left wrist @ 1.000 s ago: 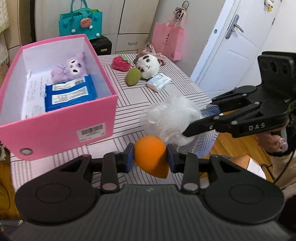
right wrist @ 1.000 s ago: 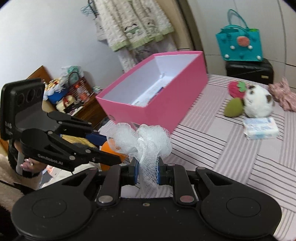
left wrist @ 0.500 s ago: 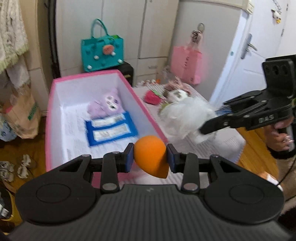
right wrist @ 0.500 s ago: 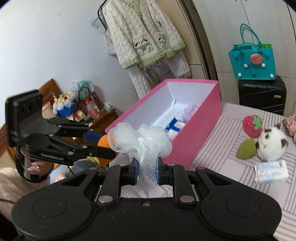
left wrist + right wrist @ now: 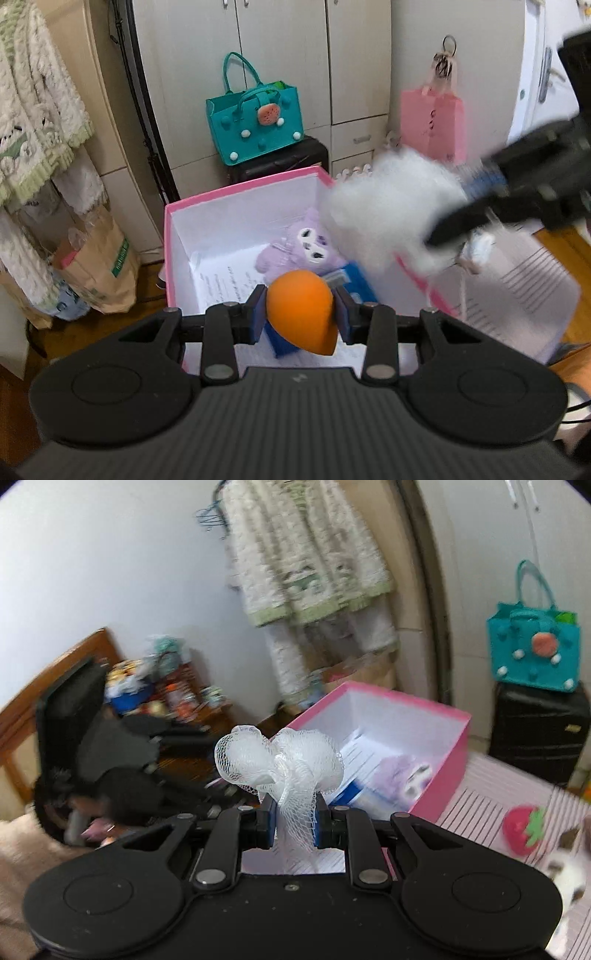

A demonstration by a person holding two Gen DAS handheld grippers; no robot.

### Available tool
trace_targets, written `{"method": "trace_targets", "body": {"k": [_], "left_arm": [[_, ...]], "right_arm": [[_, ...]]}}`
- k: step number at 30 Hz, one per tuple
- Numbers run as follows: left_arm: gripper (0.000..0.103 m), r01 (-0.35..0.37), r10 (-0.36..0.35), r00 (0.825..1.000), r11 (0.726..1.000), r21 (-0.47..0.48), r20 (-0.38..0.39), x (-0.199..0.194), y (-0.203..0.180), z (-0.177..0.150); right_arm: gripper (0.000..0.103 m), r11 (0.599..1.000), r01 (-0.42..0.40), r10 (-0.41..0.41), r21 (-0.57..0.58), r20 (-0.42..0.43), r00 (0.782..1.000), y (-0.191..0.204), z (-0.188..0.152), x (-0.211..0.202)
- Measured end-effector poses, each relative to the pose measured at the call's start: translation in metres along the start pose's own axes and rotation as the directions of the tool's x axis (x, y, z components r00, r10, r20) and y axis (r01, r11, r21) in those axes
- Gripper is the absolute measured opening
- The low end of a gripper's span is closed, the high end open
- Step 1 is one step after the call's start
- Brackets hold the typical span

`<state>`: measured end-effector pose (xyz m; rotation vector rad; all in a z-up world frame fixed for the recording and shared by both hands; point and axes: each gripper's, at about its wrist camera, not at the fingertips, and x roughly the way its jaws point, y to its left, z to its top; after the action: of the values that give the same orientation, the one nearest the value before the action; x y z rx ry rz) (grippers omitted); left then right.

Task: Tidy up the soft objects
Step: 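Lower the sponge into the box and open the left gripper while the right gripper releases the mesh puff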

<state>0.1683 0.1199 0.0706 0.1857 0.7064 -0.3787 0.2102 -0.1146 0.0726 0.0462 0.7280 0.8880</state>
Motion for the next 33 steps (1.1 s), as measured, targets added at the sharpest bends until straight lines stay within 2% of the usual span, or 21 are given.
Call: {"method": "trace_targets", "body": {"k": [2, 4, 9, 11, 13, 20, 24, 26, 29, 33], "left_arm": [[0.037, -0.012, 0.013, 1.000, 1.000, 0.019, -0.012, 0.011, 0.005, 0.004], [0.037, -0.036, 0.037, 0.999, 0.995, 0.090, -0.008, 0.022, 0.007, 0.007], [0.038, -0.127, 0.130, 0.992, 0.967, 0.220, 0.002, 0.048, 0.012, 0.012], [0.038, -0.138, 0.143, 0.990, 0.948, 0.286, 0.003, 0.058, 0.009, 0.013], [0.038, -0.120, 0.135, 0.991, 0.938, 0.326, -0.024, 0.066, 0.009, 0.015], [0.039, -0.057, 0.095, 0.988, 0.957, 0.285, -0.121, 0.092, 0.029, 0.028], [0.040, -0.049, 0.110, 0.982, 0.934, 0.353, -0.155, 0.108, 0.025, 0.022], [0.040, -0.051, 0.115, 0.980, 0.932, 0.358, -0.162, 0.113, 0.025, 0.023], [0.039, -0.051, 0.121, 0.976, 0.935, 0.350, -0.181, 0.119, 0.028, 0.026], [0.040, -0.057, 0.143, 0.969, 0.920, 0.387, -0.199, 0.127, 0.026, 0.027]], "right_arm": [[0.022, 0.997, 0.071, -0.070, -0.037, 0.030, 0.997, -0.008, 0.011, 0.012], [0.022, 0.996, 0.088, -0.087, -0.023, 0.023, 0.996, -0.023, 0.023, 0.025], [0.022, 0.997, 0.072, -0.072, 0.020, -0.035, 0.997, -0.054, 0.046, 0.064], [0.022, 0.998, 0.056, -0.054, 0.029, -0.065, 0.996, -0.060, 0.053, 0.084], [0.022, 0.998, 0.039, -0.035, 0.041, -0.099, 0.995, -0.065, 0.057, 0.102], [0.023, 0.997, 0.011, 0.004, 0.071, -0.203, 0.979, -0.075, 0.066, 0.150], [0.025, 0.998, 0.026, -0.008, 0.064, -0.276, 0.961, -0.077, 0.072, 0.177], [0.029, 0.997, 0.035, -0.015, 0.064, -0.282, 0.959, -0.078, 0.074, 0.185], [0.029, 0.999, 0.024, -0.011, 0.036, -0.306, 0.952, -0.076, 0.077, 0.195], [0.031, 0.999, 0.045, -0.049, -0.021, -0.301, 0.952, -0.071, 0.079, 0.200]]}}
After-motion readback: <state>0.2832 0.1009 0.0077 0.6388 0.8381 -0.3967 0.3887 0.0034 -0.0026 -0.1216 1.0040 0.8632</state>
